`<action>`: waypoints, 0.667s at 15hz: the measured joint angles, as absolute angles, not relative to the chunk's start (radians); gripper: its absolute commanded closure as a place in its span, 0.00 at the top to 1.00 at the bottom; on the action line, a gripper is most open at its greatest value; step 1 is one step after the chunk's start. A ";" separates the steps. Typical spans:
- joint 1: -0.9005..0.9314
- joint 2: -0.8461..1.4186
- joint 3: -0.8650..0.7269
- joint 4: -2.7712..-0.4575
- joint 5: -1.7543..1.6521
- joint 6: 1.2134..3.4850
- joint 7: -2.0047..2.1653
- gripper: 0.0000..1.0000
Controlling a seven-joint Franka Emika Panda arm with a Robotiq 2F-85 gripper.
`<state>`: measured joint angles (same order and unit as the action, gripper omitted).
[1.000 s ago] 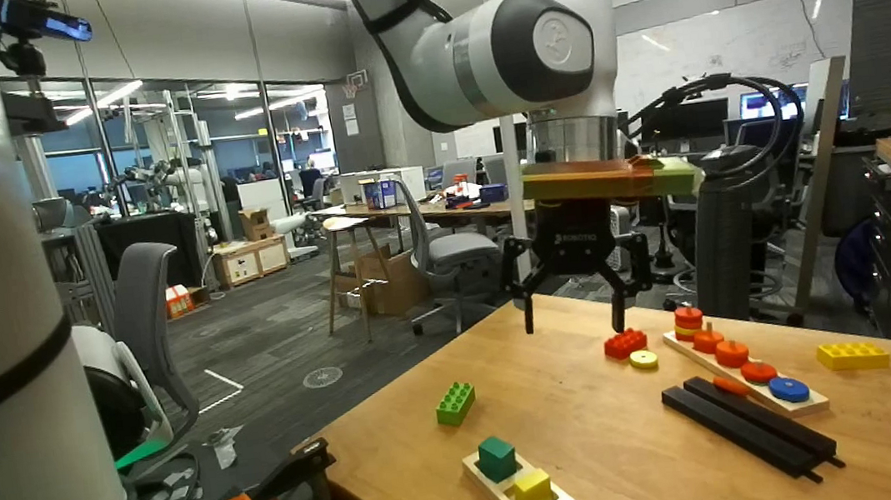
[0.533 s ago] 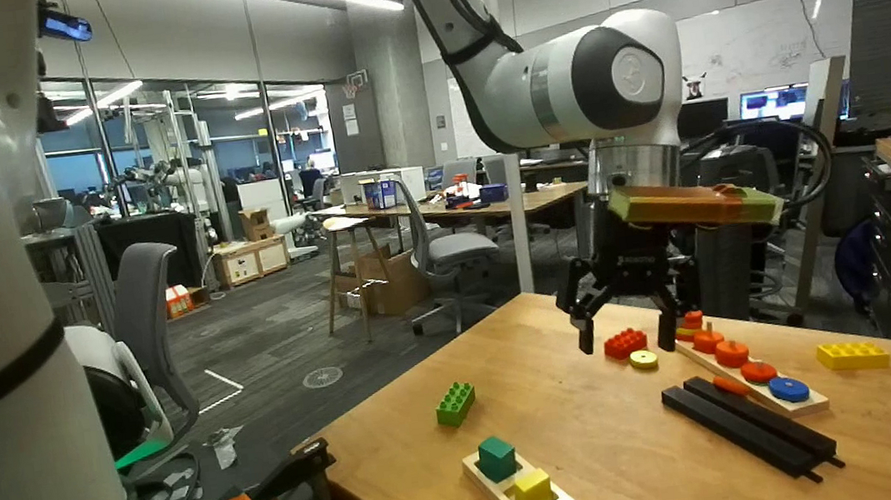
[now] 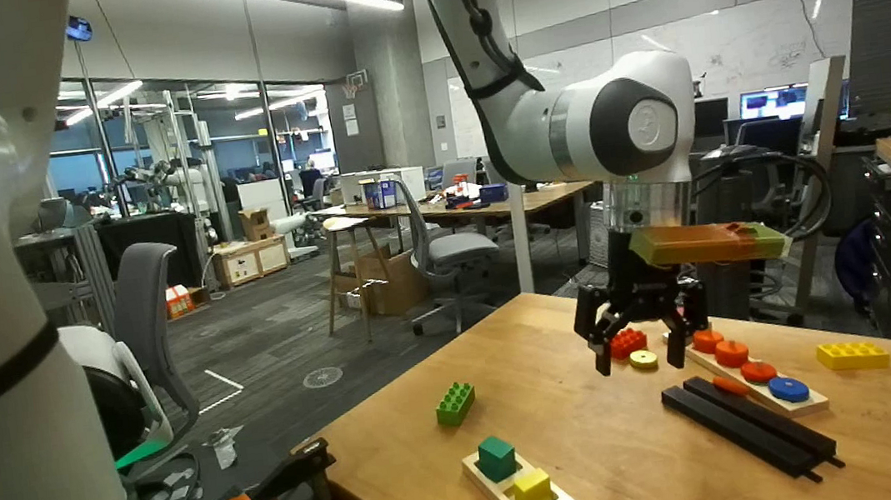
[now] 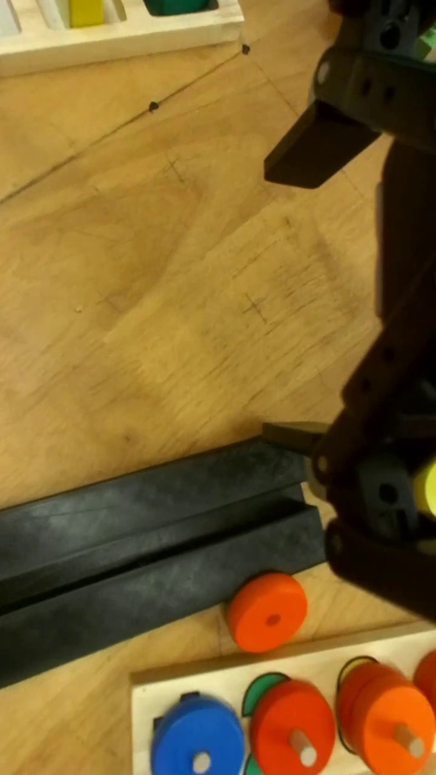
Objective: Put the yellow ring on the wooden platform
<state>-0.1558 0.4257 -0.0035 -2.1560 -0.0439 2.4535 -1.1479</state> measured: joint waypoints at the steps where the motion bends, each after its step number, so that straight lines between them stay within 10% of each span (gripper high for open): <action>1: -0.160 0.432 0.008 -2.157 -0.035 2.480 -1.148 1.00; 10: -0.186 0.498 0.070 -2.145 -0.014 2.620 -1.148 1.00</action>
